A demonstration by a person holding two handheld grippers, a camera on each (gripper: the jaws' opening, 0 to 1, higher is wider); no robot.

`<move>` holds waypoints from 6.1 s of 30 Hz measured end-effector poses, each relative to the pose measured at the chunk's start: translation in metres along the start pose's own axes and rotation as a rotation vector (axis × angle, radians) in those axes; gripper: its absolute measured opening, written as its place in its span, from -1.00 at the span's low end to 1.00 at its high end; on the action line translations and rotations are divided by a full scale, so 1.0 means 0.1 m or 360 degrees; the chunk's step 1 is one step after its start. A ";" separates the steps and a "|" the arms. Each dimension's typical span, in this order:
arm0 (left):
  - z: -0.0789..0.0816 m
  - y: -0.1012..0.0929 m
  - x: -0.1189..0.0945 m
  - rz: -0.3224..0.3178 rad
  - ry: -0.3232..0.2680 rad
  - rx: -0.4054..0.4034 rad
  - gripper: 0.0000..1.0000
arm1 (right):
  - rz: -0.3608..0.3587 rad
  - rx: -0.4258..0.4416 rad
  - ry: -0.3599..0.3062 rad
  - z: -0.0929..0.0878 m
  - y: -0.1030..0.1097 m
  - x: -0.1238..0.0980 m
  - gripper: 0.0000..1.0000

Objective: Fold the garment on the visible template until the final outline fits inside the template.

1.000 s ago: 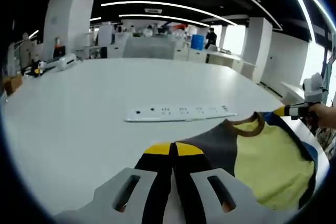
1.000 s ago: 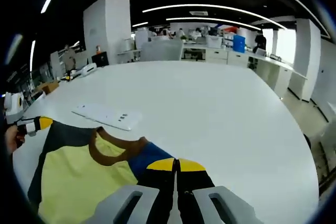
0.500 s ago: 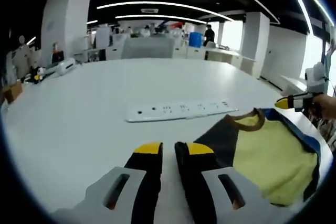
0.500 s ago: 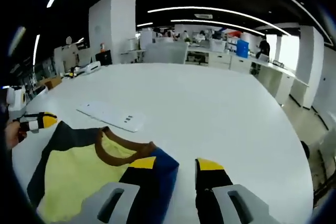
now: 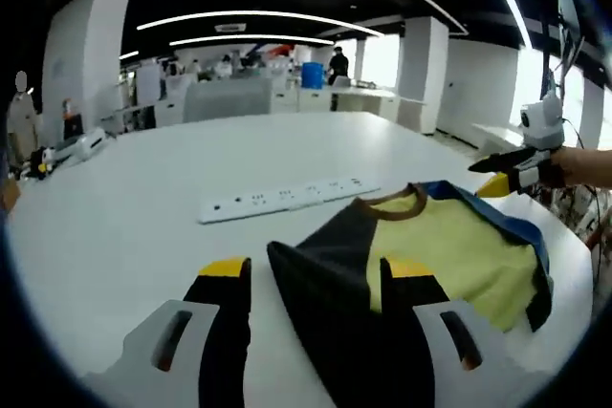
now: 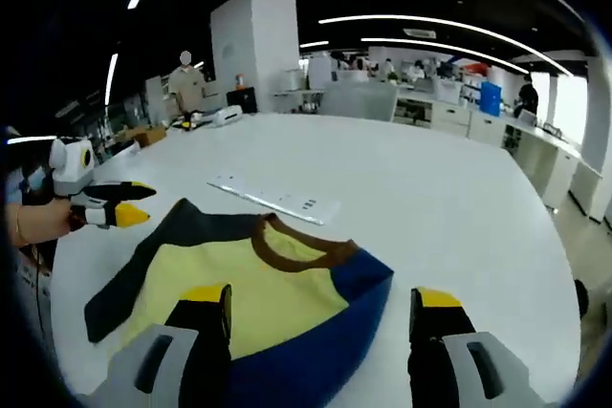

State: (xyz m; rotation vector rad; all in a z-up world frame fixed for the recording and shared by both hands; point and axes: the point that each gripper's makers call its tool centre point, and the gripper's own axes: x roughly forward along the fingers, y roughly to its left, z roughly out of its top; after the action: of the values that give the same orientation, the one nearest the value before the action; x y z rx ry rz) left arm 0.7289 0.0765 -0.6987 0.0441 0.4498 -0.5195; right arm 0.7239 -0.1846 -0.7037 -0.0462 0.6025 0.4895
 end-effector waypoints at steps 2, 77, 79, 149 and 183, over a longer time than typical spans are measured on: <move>0.01 -0.05 -0.07 -0.0031 -0.0007 0.0028 0.15 | 0.0030 0.0012 -0.0003 -0.03 0.07 -0.07 0.64; -1.46 -0.71 -1.25 0.0137 0.0379 0.0147 -0.42 | -0.0220 -0.0168 0.0354 -1.57 1.56 -0.77 -0.92; -1.46 -0.67 -1.27 0.0180 0.0385 0.0130 -0.42 | -0.0227 -0.0166 0.0360 -1.58 1.54 -0.78 -1.00; -1.23 0.80 -1.69 0.0692 0.0339 -0.0004 -1.00 | -0.0631 0.0352 0.0478 -1.65 -0.97 -2.10 -1.00; -1.16 1.72 -1.61 0.0862 0.0633 0.0351 -1.00 | -0.0924 0.0158 0.0804 -1.99 -2.00 -2.22 -1.00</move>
State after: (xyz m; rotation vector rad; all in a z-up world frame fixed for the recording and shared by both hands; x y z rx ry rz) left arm 0.6420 0.3197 -0.7470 0.4753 0.7374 -0.0182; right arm 0.5504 -0.4932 -0.7651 -0.2485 1.0627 -0.1278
